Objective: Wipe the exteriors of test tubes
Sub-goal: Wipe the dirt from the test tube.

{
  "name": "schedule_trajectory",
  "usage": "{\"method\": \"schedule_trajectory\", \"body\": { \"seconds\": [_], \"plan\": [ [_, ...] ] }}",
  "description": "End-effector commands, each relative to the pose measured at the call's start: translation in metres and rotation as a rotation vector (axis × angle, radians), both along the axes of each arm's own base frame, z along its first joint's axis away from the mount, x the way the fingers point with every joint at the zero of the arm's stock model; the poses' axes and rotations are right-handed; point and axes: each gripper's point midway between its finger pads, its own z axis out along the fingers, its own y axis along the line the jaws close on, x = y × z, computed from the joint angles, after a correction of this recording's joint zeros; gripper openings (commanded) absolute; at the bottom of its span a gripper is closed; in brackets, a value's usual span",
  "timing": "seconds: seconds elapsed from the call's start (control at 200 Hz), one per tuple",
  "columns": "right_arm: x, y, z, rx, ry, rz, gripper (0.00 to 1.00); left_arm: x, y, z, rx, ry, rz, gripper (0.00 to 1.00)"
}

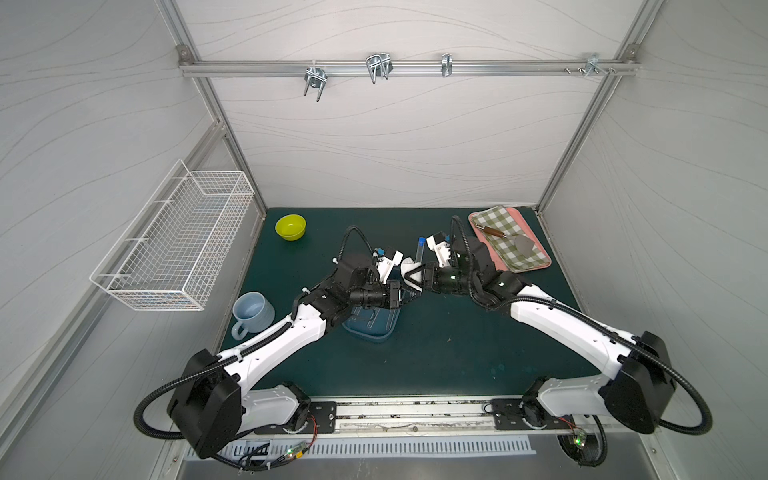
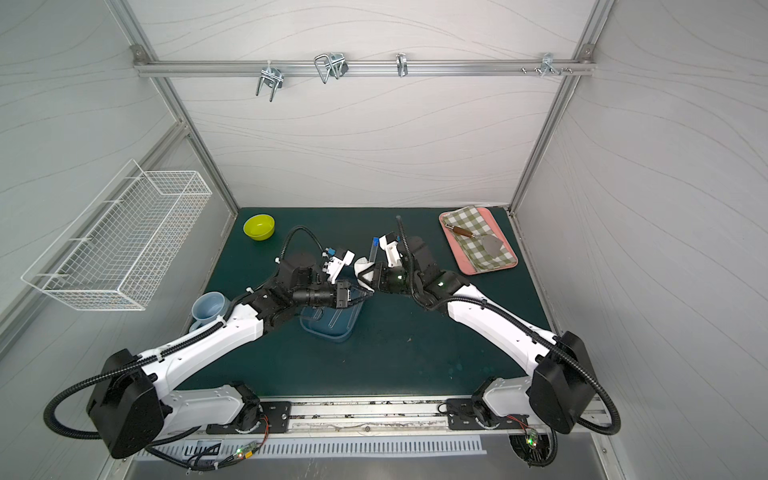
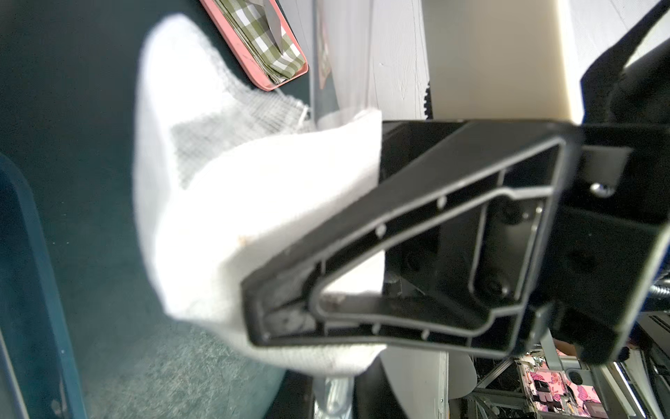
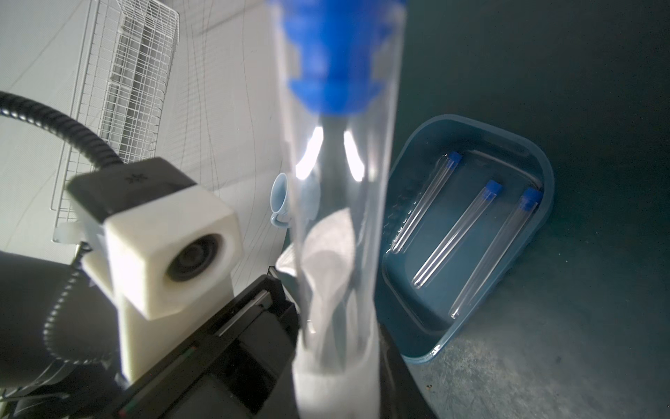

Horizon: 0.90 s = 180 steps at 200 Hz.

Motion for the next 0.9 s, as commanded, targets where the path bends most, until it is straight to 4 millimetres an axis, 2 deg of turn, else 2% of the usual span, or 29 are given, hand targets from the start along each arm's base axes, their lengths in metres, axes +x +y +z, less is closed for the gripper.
{"method": "schedule_trajectory", "body": {
  "seconds": [0.0, 0.125, 0.22, 0.34, 0.515, 0.625, 0.705, 0.895],
  "plan": [
    [0.025, -0.008, 0.016, 0.003, -0.043, -0.048, 0.27, 0.004, -0.001, 0.018, -0.044, -0.056, -0.001, 0.10],
    [0.054, -0.011, 0.039, 0.019, -0.085, -0.051, 0.27, 0.004, 0.000, 0.019, -0.045, -0.057, 0.004, 0.10],
    [0.059, -0.009, 0.049, 0.019, -0.102, -0.038, 0.27, 0.004, 0.000, 0.018, -0.043, -0.056, 0.008, 0.10],
    [0.046, -0.005, 0.041, 0.019, -0.078, -0.022, 0.27, 0.005, 0.000, 0.020, -0.044, -0.064, 0.009, 0.10],
    [0.007, 0.000, 0.009, 0.014, -0.005, -0.017, 0.26, 0.005, -0.001, 0.019, -0.041, -0.060, 0.005, 0.10],
    [0.000, -0.001, -0.003, 0.005, 0.013, -0.027, 0.27, 0.006, -0.001, 0.020, -0.040, -0.061, 0.004, 0.10],
    [0.010, -0.004, -0.001, -0.008, -0.004, -0.039, 0.26, 0.006, -0.002, 0.019, -0.040, -0.056, 0.000, 0.10],
    [0.052, -0.008, 0.032, 0.017, -0.078, -0.052, 0.26, 0.005, -0.001, 0.021, -0.043, -0.061, 0.003, 0.10]
  ]
}}
